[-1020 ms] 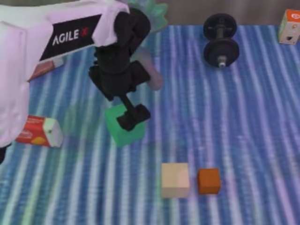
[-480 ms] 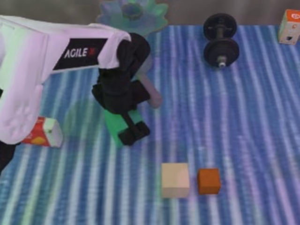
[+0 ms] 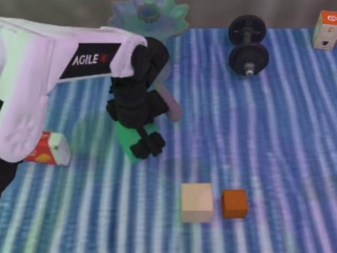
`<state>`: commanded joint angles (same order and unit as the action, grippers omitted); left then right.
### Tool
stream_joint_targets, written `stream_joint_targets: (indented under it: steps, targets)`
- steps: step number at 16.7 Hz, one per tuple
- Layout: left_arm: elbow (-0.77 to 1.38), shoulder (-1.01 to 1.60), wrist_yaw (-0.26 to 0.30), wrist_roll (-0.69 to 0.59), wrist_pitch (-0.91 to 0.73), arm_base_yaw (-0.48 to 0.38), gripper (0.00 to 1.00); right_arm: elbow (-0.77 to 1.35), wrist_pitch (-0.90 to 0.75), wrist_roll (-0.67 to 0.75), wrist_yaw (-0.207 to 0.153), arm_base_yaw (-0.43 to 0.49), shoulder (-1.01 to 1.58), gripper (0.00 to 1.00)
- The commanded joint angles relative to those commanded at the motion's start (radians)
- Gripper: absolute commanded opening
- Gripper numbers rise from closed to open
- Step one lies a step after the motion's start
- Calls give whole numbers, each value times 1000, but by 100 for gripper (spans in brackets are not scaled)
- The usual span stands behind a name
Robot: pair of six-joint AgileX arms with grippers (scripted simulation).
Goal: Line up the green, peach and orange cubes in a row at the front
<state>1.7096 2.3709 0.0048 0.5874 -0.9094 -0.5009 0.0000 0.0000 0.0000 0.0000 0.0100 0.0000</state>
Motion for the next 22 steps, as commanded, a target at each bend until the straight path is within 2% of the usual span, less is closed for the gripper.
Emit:
stream_joint_targets:
  steps: [5, 6, 15, 22]
  targets:
    - [0, 0, 0, 0, 0, 0, 2, 0, 0, 0, 0, 0, 0, 100]
    - [0, 0, 0, 0, 0, 0, 0, 0, 0, 0, 0, 0, 0, 100]
    - [3, -9, 3, 1, -8, 0, 0, 0, 0, 0, 0, 0, 0, 100]
    - [129, -86, 2, -2, -216, 18, 0, 0, 0, 0, 0, 0, 0, 100]
